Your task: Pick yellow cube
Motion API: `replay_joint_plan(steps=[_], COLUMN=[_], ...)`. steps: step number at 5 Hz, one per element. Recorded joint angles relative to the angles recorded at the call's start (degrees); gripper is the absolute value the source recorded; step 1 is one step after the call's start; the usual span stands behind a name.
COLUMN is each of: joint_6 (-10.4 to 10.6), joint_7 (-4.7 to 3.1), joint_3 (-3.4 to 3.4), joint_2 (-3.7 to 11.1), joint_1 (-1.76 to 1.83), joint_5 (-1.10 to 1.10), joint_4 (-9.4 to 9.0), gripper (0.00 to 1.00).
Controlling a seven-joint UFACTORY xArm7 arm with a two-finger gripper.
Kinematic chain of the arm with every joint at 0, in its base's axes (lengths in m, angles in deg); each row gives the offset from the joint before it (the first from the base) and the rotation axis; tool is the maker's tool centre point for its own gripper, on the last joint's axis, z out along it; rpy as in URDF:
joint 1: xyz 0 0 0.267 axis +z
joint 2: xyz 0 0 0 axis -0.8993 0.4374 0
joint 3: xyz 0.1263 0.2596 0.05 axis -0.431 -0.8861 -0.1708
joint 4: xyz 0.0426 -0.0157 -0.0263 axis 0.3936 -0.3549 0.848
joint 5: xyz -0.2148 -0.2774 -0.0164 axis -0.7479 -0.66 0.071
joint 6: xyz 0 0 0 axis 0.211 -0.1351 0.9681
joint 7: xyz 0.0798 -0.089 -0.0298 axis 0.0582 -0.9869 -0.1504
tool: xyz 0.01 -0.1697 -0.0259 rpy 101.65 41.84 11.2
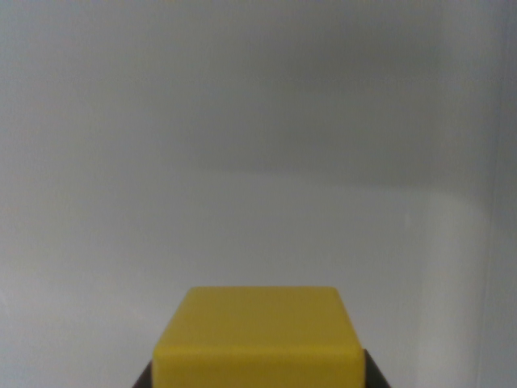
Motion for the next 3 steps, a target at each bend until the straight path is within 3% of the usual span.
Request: replay_joint_plan(steps=[1,2,3], joint_6=[-2.5,-2.5,-5.2], joint_7=[0.14,0.14,0.29], joint_3=[0.03,0.03,0.06], joint_2=[-0.76,-0.76,-1.58], joint_1=[0.04,0.04,0.09], joint_5=[-0.19,-0.19,-0.39], joint_4=[1.79,1.79,3.69], gripper=[1.0,1.0,1.0])
